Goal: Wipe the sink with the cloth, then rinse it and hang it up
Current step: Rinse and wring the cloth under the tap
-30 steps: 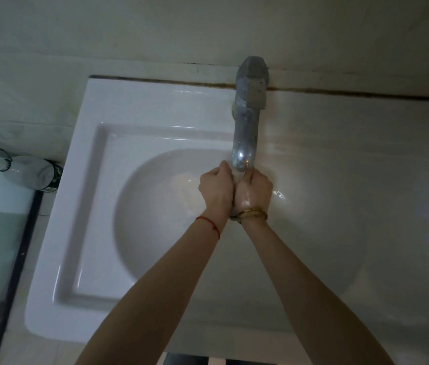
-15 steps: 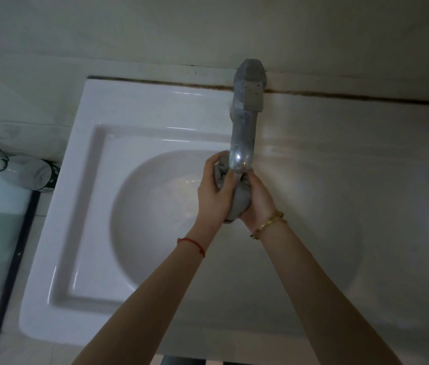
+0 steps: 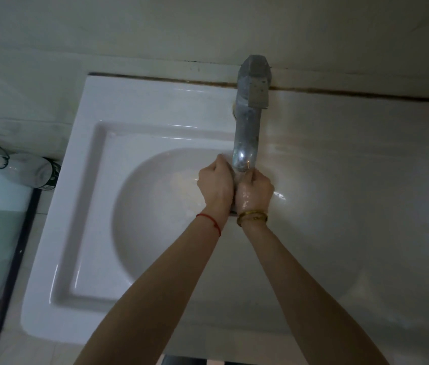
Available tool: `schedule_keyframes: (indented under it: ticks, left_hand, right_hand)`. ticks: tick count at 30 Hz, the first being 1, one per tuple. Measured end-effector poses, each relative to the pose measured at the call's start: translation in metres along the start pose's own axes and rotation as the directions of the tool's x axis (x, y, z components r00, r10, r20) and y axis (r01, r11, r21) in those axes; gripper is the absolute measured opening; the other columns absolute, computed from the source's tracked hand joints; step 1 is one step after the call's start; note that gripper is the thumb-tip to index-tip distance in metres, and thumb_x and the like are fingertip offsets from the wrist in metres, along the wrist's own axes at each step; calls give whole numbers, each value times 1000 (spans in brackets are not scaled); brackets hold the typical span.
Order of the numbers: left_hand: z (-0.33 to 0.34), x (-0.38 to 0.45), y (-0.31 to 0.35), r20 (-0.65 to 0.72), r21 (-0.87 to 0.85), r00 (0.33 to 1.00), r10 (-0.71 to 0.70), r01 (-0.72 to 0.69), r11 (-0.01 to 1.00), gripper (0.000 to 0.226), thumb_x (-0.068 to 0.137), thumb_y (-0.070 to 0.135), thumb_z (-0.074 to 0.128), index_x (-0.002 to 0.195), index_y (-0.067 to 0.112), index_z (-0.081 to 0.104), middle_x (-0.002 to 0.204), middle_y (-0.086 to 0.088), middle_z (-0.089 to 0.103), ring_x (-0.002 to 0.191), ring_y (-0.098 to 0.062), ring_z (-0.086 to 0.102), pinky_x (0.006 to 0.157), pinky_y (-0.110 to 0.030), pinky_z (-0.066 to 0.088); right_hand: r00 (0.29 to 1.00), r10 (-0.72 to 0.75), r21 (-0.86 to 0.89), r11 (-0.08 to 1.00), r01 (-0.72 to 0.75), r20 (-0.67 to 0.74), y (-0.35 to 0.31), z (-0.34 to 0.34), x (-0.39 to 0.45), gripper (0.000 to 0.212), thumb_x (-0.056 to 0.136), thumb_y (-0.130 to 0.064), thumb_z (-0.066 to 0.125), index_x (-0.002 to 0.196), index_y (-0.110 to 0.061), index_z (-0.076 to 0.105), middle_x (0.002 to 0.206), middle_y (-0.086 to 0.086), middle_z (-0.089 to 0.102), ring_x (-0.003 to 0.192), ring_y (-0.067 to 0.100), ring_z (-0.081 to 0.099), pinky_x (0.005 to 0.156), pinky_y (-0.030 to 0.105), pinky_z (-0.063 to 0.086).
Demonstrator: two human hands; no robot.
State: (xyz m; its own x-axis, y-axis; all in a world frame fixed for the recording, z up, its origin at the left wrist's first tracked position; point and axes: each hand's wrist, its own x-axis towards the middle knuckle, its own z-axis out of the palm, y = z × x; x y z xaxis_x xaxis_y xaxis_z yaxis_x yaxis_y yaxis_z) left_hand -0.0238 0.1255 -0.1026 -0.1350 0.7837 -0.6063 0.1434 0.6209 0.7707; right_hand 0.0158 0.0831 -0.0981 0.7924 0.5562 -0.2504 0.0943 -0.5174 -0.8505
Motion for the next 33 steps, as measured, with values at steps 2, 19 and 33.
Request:
schedule_keyframes:
  ticks: [2,19,33]
  left_hand:
    - [1,-5,8,6,-140,978,-209,208,968,35,81,31,58,50,14,62,66,-6,65,76,-30,66,83,-46,60]
    - [-17,-29,-9,145,-105,942,303,-290,951,17,81,7,74,94,18,70,91,-6,74,87,-19,71,79,-33,61]
    - [4,-5,-8,-76,-91,990,120,-127,988,38,91,11,54,55,11,42,49,1,40,50,-12,36,54,-30,34]
  right_hand:
    - [991,-89,48,994,94,-99,1,-2,-2,42,99,-15,39,56,-12,40,48,-8,40,45,7,43,44,15,27]
    - [642,445,369,557,-744,624,9,-14,9,54,79,-53,62,114,-12,67,112,9,71,102,25,68,86,44,55]
    - [992,-22,29,999,19,125,10,-2,4,42,94,-16,47,53,-15,43,51,-1,46,51,17,46,51,30,37]
